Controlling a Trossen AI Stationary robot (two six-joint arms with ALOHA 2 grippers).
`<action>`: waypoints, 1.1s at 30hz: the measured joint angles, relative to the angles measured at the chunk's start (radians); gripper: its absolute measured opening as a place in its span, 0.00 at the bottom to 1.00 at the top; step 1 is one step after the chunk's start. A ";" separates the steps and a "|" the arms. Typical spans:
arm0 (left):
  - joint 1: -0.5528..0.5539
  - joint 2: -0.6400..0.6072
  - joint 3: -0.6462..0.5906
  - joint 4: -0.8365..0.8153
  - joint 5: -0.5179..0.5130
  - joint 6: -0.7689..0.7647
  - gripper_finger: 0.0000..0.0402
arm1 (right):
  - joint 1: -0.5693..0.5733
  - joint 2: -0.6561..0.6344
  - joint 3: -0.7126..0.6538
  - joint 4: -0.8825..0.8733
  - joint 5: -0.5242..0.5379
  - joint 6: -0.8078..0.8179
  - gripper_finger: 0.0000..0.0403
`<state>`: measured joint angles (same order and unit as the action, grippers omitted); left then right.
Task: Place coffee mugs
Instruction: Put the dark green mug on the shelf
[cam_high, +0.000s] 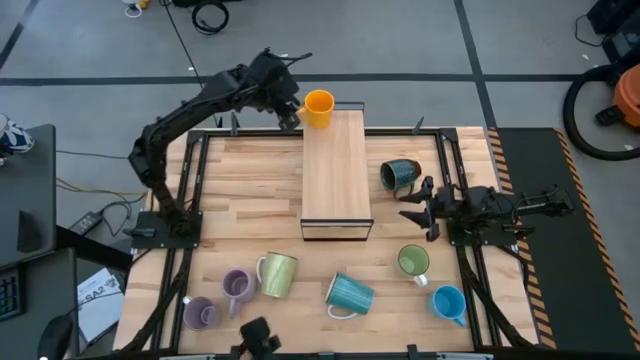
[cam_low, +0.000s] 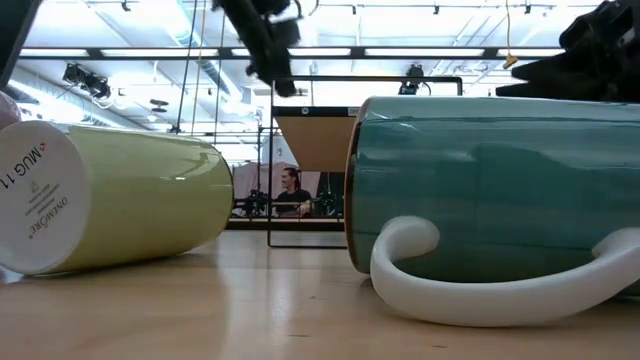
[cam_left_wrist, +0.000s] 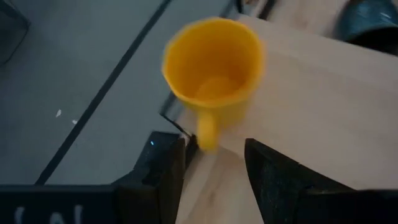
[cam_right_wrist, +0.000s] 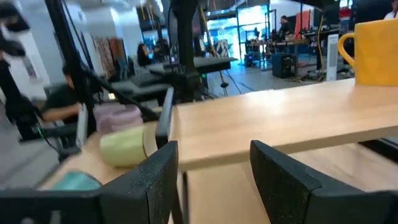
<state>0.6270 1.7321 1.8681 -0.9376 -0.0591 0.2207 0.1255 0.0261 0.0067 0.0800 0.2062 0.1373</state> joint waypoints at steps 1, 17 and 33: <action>-0.012 -0.020 0.000 -0.030 0.000 0.000 0.43 | 0.000 0.000 0.000 0.016 0.000 0.019 0.51; -0.252 -0.389 -0.242 -0.156 -0.023 -0.141 0.43 | 0.004 0.045 0.169 -0.064 0.064 0.037 0.51; -0.387 -0.553 -0.707 0.129 -0.052 -0.238 0.43 | -0.011 0.436 0.524 -0.724 0.171 0.348 0.50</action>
<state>0.2400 1.1790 1.1612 -0.8088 -0.1116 -0.0176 0.1140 0.4617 0.5305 -0.6440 0.3771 0.4850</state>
